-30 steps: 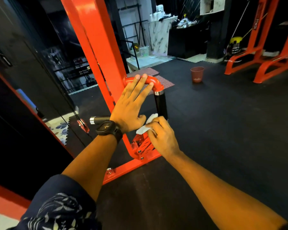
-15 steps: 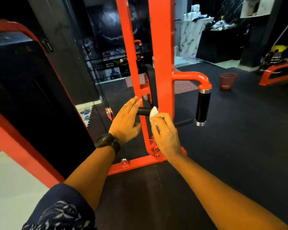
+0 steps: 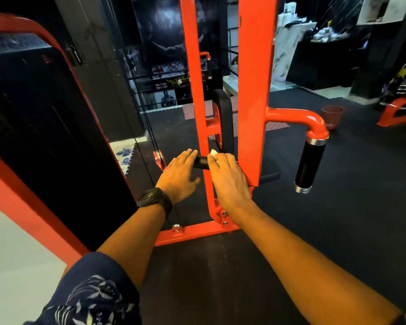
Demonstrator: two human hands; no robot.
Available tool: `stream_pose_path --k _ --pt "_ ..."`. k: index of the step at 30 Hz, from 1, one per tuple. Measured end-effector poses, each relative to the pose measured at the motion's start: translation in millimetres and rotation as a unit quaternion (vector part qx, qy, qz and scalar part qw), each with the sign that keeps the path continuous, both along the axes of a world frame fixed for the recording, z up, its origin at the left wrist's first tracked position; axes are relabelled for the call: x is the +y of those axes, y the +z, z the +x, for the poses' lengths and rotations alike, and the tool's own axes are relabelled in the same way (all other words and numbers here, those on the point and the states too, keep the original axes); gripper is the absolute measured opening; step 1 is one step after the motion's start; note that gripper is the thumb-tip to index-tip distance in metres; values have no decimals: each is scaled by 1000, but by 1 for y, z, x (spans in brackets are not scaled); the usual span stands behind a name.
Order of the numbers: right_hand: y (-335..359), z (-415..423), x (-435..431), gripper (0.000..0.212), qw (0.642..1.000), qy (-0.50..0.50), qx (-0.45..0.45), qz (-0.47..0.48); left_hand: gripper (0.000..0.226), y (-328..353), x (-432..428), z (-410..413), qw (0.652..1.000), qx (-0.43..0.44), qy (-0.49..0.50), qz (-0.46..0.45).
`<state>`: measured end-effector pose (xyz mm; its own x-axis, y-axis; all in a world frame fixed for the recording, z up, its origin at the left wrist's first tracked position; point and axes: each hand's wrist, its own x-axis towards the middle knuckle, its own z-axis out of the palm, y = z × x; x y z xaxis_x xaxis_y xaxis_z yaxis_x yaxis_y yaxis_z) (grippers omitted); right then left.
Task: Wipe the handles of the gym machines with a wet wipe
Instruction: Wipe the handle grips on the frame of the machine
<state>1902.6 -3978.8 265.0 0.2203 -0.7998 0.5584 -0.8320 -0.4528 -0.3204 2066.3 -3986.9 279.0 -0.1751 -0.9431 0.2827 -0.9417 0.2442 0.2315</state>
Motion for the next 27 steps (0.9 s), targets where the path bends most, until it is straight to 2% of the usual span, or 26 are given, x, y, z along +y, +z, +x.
stream_pose_path --k 1,4,7,9,10,13,15,17,19,21,22,24,26,27 --pt "1 0 -3 71 999 -19 -24 20 82 -1 -3 2 1000 14 -5 -4" --pt "-2 14 2 68 997 -81 3 -15 71 -10 -12 13 997 62 -38 -32" --pt "-9 25 5 55 988 -102 -107 -39 62 -19 -21 25 990 84 -95 -65" --pt "-10 32 5 36 975 -89 -205 -20 58 -25 -25 30 984 91 -131 -81" --pt "-14 43 5 29 972 -82 -220 -25 56 -28 -30 37 980 94 -153 -84" --pt "-16 68 9 34 988 -22 -147 -41 51 -37 -43 47 964 100 -219 -116" --pt "-18 56 -1 24 990 -69 -68 -99 53 -43 -50 48 956 107 -233 -141" --pt "-21 40 -10 13 975 -171 -44 -137 52 -48 -56 48 951 124 -238 -154" --pt "-23 46 -5 22 967 -216 -68 -115 50 -51 -60 46 946 135 -244 -165" --pt "-25 65 3 39 977 -192 -28 -89 47 -54 -61 44 941 150 -252 -171" --pt "-25 68 5 42 981 -179 -20 -75 48 -55 -60 44 938 160 -257 -169" --pt "-15 65 5 31 970 -203 -93 -93 49 -55 -61 44 935 171 -262 -170" --pt "-9 70 3 23 942 -261 -185 -98 47 -54 -64 45 930 165 -278 -175" --pt "-4 79 4 24 943 -276 -163 -90 47 -54 -66 46 927 163 -293 -170"
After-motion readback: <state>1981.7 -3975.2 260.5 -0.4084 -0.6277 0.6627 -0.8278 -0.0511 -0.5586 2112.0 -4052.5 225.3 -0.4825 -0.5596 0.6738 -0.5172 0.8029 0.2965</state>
